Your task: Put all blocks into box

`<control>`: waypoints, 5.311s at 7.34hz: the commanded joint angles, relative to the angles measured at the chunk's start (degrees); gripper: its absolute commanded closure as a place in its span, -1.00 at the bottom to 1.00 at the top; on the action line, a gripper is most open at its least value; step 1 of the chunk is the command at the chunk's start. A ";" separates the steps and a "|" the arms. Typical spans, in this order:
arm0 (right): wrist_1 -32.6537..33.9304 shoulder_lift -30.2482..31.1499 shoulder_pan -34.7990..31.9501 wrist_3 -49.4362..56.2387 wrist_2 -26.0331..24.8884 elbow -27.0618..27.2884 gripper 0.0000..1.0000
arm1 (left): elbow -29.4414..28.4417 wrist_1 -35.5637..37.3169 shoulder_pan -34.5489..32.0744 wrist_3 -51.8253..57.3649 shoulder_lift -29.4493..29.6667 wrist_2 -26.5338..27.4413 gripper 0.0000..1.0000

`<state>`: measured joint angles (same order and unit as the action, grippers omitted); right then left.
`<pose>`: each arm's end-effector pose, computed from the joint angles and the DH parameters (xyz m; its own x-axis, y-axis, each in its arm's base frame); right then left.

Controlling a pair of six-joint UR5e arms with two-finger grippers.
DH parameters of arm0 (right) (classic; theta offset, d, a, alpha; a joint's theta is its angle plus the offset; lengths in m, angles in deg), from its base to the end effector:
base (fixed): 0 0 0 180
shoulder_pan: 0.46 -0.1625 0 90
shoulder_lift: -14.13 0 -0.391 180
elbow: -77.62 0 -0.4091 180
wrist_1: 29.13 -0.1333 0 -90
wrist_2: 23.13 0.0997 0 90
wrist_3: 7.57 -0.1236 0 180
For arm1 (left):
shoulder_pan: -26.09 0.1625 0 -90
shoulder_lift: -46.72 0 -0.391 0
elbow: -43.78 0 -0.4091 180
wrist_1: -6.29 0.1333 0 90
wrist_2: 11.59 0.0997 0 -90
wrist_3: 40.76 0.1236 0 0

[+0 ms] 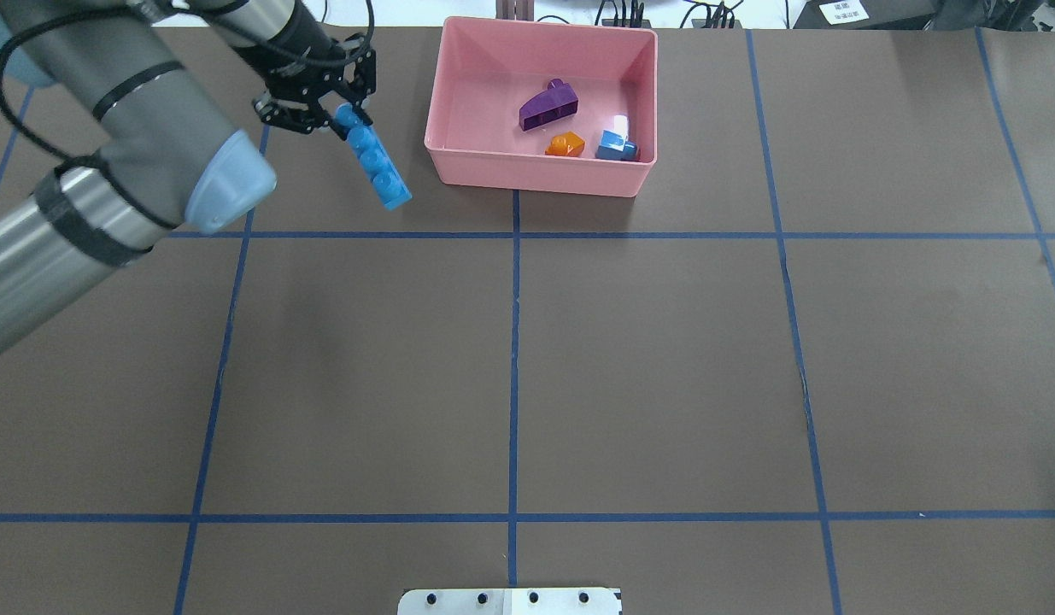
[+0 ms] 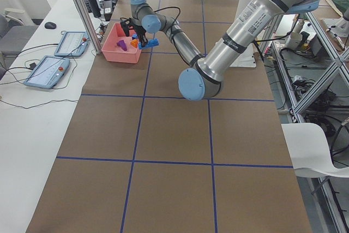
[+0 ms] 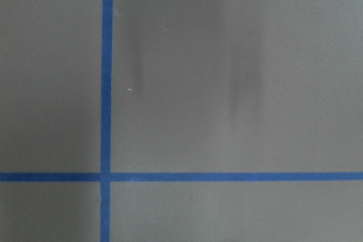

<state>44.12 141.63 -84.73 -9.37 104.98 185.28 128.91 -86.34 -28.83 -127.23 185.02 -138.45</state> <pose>0.0327 -0.2456 0.7140 0.7890 -0.0142 0.6143 0.0750 0.9945 -0.0732 0.3708 -0.6309 0.1382 0.4231 -0.5167 -0.7443 0.3812 0.8467 -0.3711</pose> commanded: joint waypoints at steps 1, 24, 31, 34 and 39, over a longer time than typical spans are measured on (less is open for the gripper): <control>-8.72 7.04 -1.94 -0.40 0.65 -1.23 -1.00 | -19.04 -4.80 -1.07 -7.27 14.13 0.20 1.00; -22.63 2.58 -2.21 -0.80 11.62 -21.97 -0.99 | -41.19 -26.92 4.11 -22.95 25.62 14.89 -1.00; -22.63 -1.47 4.20 -7.34 14.53 -24.69 -0.97 | -38.03 -23.76 4.29 -23.04 25.44 14.18 -1.00; -22.63 -1.12 7.10 -6.20 17.25 -26.01 -0.95 | -36.70 -23.12 4.29 -23.39 25.44 14.09 -1.00; -22.71 0.03 8.78 -2.51 17.00 -28.04 -0.07 | -35.64 -22.15 4.20 -23.39 25.26 14.18 -1.00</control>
<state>21.48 141.35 -76.06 -12.60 122.08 157.57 93.20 -108.52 -24.60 -150.62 210.31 -124.27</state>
